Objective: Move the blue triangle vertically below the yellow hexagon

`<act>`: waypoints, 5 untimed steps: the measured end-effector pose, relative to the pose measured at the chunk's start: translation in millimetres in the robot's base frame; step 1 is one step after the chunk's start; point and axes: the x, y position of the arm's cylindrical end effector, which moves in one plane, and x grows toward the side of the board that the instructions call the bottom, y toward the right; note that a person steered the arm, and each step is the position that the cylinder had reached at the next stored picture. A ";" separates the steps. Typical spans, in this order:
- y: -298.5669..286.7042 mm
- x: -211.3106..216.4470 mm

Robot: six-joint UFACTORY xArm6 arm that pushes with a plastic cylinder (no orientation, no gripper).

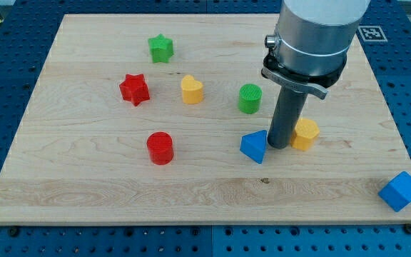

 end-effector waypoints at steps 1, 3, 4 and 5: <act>0.0 -0.6; -21.1 -35.4; -51.9 -35.4; -53.1 -27.3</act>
